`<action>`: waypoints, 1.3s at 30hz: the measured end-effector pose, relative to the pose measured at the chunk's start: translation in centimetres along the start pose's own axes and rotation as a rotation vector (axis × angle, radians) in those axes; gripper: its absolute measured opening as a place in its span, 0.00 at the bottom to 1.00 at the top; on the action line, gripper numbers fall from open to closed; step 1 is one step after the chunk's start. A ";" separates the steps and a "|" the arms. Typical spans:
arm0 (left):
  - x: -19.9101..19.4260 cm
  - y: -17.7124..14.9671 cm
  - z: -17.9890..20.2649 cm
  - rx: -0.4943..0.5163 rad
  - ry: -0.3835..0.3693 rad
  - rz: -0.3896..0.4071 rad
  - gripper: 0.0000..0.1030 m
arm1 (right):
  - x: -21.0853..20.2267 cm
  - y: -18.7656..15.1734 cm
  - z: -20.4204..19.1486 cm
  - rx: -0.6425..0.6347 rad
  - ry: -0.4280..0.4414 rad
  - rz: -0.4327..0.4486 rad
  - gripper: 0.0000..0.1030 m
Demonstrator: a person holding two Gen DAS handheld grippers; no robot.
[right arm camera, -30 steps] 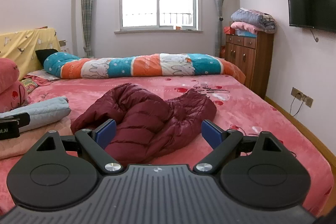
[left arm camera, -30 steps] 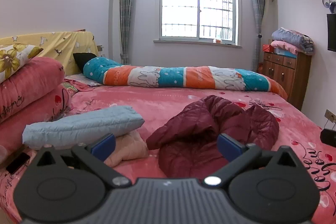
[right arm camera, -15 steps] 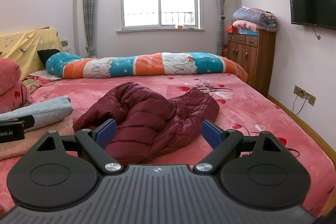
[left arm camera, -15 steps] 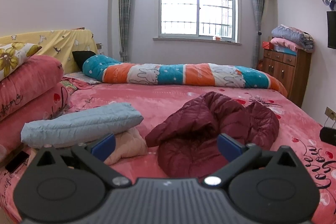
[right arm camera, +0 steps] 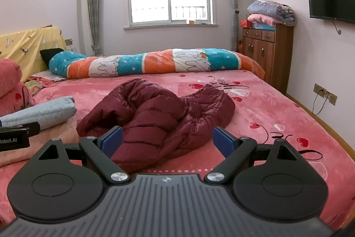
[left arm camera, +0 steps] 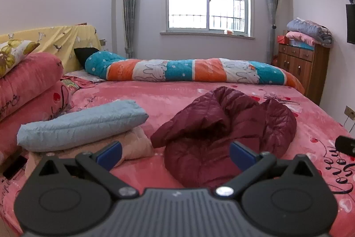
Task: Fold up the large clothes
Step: 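Approach the crumpled maroon jacket with both grippers open, then grasp the jacket fabric with the left gripper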
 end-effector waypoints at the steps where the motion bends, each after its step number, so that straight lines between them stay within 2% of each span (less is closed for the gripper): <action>1: 0.1 -0.1 0.1 0.002 0.001 -0.003 1.00 | 0.1 0.0 0.0 0.000 -0.002 -0.001 1.00; 12: 2.2 -1.5 0.5 -0.001 -0.011 -0.035 1.00 | 1.7 -1.1 0.9 0.045 -0.014 -0.018 1.00; 16: 3.7 -2.7 1.0 -0.005 -0.070 -0.025 0.99 | 3.6 -2.4 1.5 0.044 -0.018 -0.013 1.00; 20: 5.3 -4.6 1.8 0.029 -0.118 0.006 0.99 | 6.7 -5.2 2.6 0.073 -0.003 -0.067 1.00; 23: 6.9 -6.2 2.7 0.046 -0.148 -0.014 0.99 | 9.0 -7.4 3.5 0.099 0.011 -0.123 1.00; 26: 8.7 -7.6 4.1 0.115 -0.150 -0.009 0.99 | 10.7 -8.7 4.1 0.105 0.014 -0.161 1.00; 31: 12.3 -8.9 6.5 0.231 -0.150 -0.018 0.99 | 12.7 -9.1 5.1 0.046 -0.038 -0.155 1.00; 39: 18.4 -10.3 8.5 0.362 -0.076 -0.046 0.99 | 14.5 -8.7 8.4 0.223 -0.012 -0.173 1.00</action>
Point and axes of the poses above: each gripper's, at about its wrist camera, not at the fingertips, and x roughly the way its jaws point, z to its right, y to its top, the point moved 8 cm from there along x, roughly the way its jaws point, and after that the axes turned 5 degrees about -z, right-handed, at the moved point
